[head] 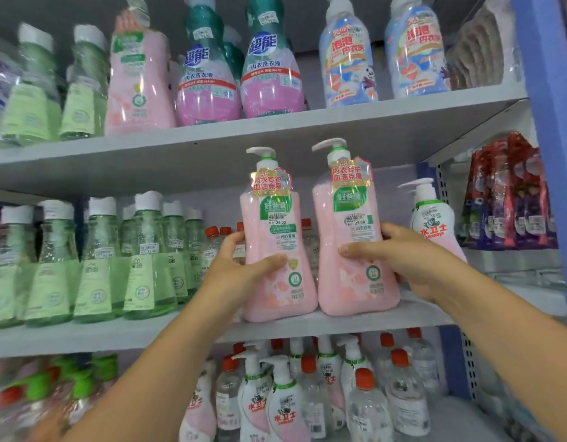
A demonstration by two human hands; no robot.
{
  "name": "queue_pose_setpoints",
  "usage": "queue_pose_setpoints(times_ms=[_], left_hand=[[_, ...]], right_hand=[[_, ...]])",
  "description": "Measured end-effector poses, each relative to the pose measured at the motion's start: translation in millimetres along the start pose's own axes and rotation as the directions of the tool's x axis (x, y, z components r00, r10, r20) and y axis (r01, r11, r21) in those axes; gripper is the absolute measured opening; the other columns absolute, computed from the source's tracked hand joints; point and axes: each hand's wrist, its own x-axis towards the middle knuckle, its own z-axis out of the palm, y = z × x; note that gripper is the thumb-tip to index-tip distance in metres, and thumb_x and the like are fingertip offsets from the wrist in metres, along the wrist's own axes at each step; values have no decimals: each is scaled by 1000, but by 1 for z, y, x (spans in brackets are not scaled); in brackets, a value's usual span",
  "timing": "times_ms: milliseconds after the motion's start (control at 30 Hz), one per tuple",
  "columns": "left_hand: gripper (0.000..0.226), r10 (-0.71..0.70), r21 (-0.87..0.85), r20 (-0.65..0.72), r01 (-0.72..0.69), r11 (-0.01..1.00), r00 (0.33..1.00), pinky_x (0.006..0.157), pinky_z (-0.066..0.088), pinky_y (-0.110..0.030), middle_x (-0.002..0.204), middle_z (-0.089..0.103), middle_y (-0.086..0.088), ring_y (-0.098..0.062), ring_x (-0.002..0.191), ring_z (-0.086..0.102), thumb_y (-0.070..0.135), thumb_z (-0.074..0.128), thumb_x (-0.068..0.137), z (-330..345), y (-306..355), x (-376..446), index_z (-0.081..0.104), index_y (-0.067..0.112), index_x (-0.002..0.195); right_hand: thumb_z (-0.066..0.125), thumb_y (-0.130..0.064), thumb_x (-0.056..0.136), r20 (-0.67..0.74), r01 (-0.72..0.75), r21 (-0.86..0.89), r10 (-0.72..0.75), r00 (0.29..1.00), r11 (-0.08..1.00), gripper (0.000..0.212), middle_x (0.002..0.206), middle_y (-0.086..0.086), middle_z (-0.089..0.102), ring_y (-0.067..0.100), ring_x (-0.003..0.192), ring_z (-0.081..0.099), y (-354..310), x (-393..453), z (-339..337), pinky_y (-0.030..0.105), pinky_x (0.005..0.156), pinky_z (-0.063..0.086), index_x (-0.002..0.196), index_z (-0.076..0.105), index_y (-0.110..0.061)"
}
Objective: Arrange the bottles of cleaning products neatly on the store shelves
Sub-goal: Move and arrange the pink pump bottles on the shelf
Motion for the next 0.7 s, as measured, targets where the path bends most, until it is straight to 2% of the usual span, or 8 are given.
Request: queue_pose_setpoints(times_ms=[67,167,267,367,500,567,633,700], left_hand=[[75,49,-29,-47,-51,998,998,76,62,-43,104,78,1,-18,82,78,27,90,72,-17,12,-25,50,32,135],[69,113,-90,-92,-121,989,989,74,63,-45,106,78,0,-23,84,78,22,88,72,-53,29,-66,54,33,132],[75,152,-142,-86,-164,976,985,76,62,-51,107,79,-2,-30,88,78,21,84,70,-109,38,-106,51,34,135],[78,167,-149,-113,-183,972,979,71,62,-46,110,78,-4,-31,90,77,22,82,62,-181,30,-147,55,24,135],[62,96,-104,-167,-114,988,981,65,62,-34,108,78,-4,-27,91,77,16,84,62,-294,-1,-204,65,17,121],[65,39,-102,-218,-62,993,975,71,62,-39,112,77,-5,-29,96,76,9,89,64,-351,-26,-227,62,17,123],[68,-21,-99,-279,-7,995,960,81,61,-49,117,75,-6,-31,101,75,17,86,64,-403,-50,-249,59,18,126],[78,-63,-103,-321,31,994,945,88,58,-55,118,75,-6,-33,103,74,24,91,55,-449,-68,-265,58,18,126]], right_hand=[[84,-19,77,5,26,24,-26,1000,999,39,96,-4,80,17,82,78,-12,-23,13,38,73,57,113,70,-24],[86,-21,74,30,74,18,-75,997,997,39,96,-5,80,18,84,78,-30,-54,45,41,78,58,110,71,-24],[87,-21,71,50,124,48,-126,991,991,39,95,-5,80,16,82,78,-45,-83,97,36,72,57,106,71,-24],[88,-18,68,66,151,120,-159,985,981,41,95,-7,80,16,80,78,-55,-113,166,35,69,59,104,71,-25],[89,-15,63,125,121,220,-151,981,968,45,95,-8,80,17,82,78,-53,-151,277,38,74,59,103,72,-26],[88,-16,57,178,85,258,-134,975,963,47,92,-7,80,17,80,78,-50,-166,337,37,71,58,100,72,-24],[90,-13,55,211,52,272,-113,971,961,47,91,-6,80,16,80,78,-43,-179,395,35,71,58,99,73,-23],[92,-8,59,214,23,267,-83,973,963,47,89,-7,80,16,80,78,-36,-187,451,37,71,60,98,72,-24]])
